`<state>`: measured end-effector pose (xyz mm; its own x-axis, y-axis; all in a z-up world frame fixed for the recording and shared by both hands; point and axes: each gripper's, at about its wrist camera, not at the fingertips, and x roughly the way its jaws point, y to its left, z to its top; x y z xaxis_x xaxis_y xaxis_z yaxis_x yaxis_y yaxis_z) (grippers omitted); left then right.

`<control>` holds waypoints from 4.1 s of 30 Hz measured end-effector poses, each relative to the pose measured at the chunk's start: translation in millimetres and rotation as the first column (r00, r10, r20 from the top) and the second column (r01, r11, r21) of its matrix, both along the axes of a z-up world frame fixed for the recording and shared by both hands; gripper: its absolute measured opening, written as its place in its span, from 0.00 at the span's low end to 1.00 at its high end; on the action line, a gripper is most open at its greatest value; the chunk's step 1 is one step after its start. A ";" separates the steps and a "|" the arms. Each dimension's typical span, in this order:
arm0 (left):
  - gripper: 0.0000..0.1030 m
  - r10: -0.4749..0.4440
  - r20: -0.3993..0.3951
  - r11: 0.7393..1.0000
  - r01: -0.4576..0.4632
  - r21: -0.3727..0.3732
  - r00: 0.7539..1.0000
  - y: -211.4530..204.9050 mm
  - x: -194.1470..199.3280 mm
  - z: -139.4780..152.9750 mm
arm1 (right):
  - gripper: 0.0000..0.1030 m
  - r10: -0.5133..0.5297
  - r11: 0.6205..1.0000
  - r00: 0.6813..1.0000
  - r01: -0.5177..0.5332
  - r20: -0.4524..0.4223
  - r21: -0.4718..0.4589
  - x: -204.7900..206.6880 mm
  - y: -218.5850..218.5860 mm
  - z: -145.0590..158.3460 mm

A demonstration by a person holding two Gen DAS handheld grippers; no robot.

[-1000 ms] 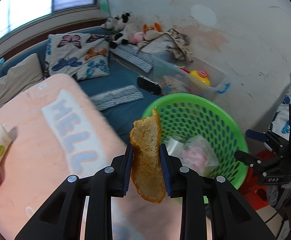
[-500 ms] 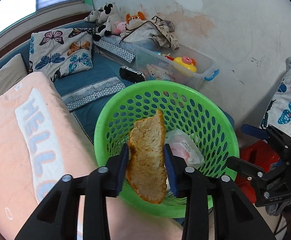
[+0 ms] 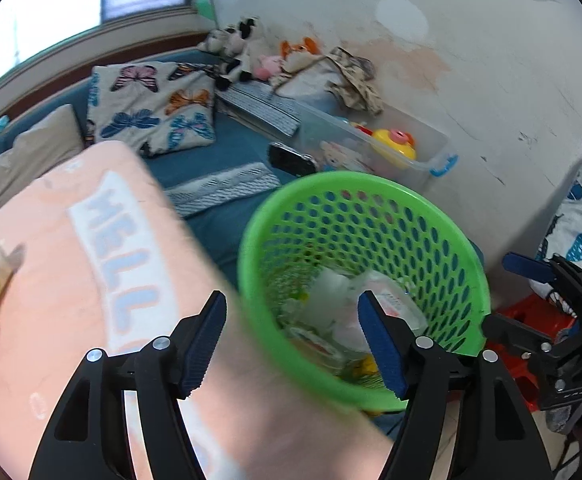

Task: Collect trash
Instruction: 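Open the left tool to drop the bread slice into the green basket, then move both tools back toward the red cup and paper cup on the table, then grasp the red printed cup with the left tool while the right tool grasps the white paper cup, then carry the red cup and white paper cup over the green basket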

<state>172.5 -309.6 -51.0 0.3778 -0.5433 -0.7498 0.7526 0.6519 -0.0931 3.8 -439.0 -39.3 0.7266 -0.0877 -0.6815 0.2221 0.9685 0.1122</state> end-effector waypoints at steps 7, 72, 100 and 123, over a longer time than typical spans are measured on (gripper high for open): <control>0.68 0.118 0.058 0.993 -0.118 -0.005 0.991 62.8 9.5 22.4 | 0.90 0.096 0.995 0.995 -0.096 0.029 0.008 17.0 36.0 18.7; 0.05 0.504 0.007 0.860 -0.500 -0.102 0.864 370.4 155.6 -16.9 | 0.93 0.570 0.818 0.821 -0.568 -0.005 0.091 368.1 301.1 -13.8; 0.05 0.519 -0.004 0.850 -0.517 -0.103 0.855 378.4 139.3 -10.0 | 0.83 0.566 0.824 0.823 -0.561 -0.055 0.083 362.1 299.9 -25.3; 0.05 0.393 0.017 0.905 -0.384 -0.182 0.919 304.8 51.3 30.7 | 0.82 0.459 0.887 0.888 -0.457 -0.033 0.062 203.8 230.3 14.8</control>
